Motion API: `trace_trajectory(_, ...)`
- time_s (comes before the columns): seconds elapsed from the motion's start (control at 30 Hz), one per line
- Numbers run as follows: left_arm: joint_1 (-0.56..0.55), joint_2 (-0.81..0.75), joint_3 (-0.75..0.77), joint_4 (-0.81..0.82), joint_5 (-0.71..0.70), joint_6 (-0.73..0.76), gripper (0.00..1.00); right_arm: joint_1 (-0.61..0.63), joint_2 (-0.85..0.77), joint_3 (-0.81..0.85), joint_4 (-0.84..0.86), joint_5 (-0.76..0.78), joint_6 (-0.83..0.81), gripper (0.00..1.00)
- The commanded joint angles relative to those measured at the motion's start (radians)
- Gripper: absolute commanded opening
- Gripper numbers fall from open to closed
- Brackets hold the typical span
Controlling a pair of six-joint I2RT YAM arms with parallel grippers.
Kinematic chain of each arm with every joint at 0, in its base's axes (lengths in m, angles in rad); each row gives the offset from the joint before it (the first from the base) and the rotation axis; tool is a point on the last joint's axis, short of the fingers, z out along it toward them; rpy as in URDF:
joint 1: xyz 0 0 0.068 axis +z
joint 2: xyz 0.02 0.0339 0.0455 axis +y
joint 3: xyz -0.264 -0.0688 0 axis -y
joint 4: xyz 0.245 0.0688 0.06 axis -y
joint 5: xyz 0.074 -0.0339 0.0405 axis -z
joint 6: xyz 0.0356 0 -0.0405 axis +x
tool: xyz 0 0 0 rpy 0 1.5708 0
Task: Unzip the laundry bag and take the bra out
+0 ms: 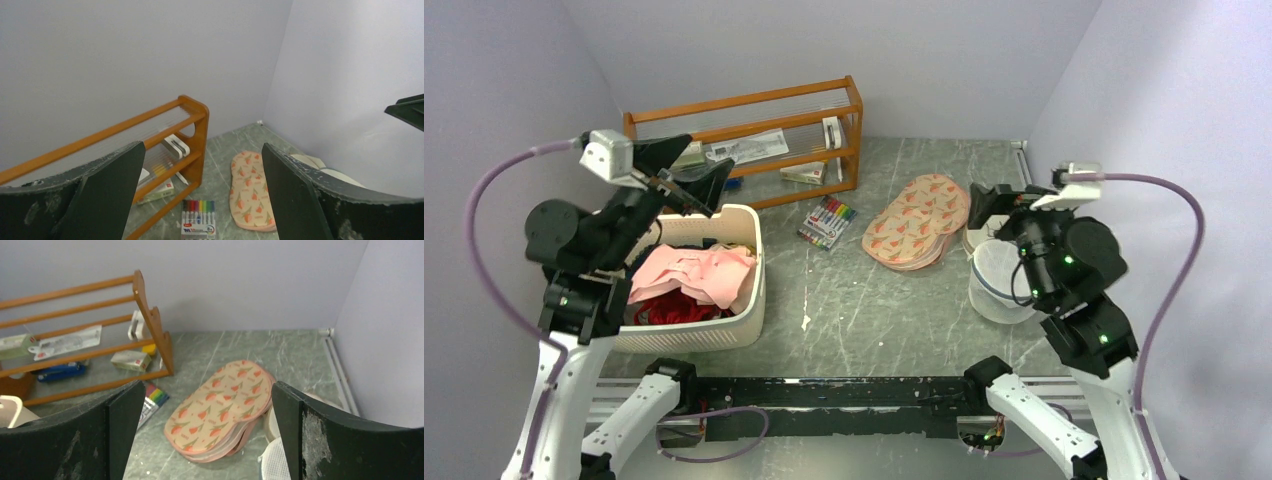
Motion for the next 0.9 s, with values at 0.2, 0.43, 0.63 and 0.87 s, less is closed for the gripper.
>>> trace_trajectory(0.2, -0.098, 0.226, -0.03, 0.125, 0.049, -0.061, 0.98, 0.128, 0.149, -0.125, 0.069, 0.194, 0.142, 1.0)
trace_trajectory(0.43, -0.215, 0.347, -0.041, 0.164, 0.082, -0.09, 0.98, 0.175, 0.21, -0.23, 0.124, 0.087, 0.223, 1.0)
trace_trajectory(0.63, -0.328, 0.417, -0.028, 0.152, 0.074, -0.071, 0.97, 0.193, 0.24, -0.341, 0.177, 0.101, 0.27, 1.0)
trace_trajectory(0.87, -0.399, 0.443, -0.036, 0.173, 0.07, -0.075, 0.97, 0.126, 0.365, -0.332, 0.074, 0.266, 0.397, 1.0)
